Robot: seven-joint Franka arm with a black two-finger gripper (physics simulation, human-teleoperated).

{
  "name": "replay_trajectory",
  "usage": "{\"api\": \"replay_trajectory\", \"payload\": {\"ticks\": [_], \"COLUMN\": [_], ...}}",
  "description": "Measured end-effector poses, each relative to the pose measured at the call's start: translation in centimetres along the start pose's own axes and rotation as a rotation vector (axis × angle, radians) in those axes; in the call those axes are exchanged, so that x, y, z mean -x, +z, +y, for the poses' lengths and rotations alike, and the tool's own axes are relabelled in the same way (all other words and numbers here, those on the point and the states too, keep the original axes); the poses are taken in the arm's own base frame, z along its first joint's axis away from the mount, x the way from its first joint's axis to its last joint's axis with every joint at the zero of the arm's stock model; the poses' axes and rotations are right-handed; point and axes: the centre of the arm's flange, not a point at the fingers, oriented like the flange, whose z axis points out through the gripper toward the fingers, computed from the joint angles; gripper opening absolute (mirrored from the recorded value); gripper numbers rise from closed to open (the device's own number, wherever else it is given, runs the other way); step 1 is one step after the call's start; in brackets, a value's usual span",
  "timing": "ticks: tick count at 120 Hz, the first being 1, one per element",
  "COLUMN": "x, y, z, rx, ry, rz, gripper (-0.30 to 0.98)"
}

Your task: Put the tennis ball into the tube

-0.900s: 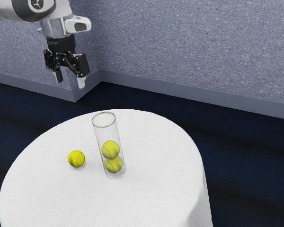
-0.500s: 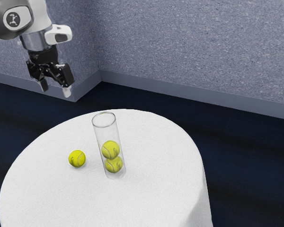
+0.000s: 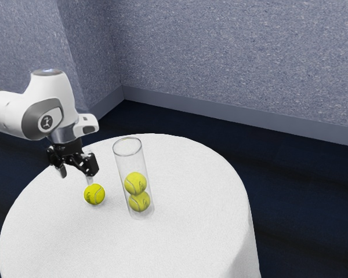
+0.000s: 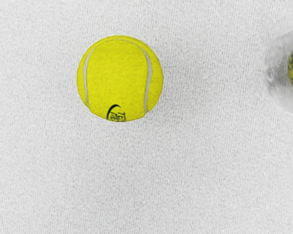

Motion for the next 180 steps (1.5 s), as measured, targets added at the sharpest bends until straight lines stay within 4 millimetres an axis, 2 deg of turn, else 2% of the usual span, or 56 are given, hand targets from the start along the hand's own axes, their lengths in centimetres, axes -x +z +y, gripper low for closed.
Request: {"api": "replay_trajectory", "payload": {"ticks": [13, 27, 63, 95, 121, 146, 180], "x": [-1.3, -2.6, -6.7, -7.3, -7.7, -7.7, -7.2], "y": [3.4, 5.9, 9.3, 12.7, 14.1, 14.4, 13.3], "z": [-0.6, -1.1, -2.6, -2.7, -3.1, -2.6, -2.5], "rx": [0.007, 0.028, 0.041, 0.035, 0.038, 0.048, 0.056], "ry": [-0.029, -0.065, -0.113, -0.108, -0.121, -0.120, -0.118], "rz": [0.015, 0.037, 0.083, 0.054, 0.046, 0.043, 0.025], "gripper": [0.69, 0.69, 0.69, 0.69, 0.68, 0.59, 0.45]}}
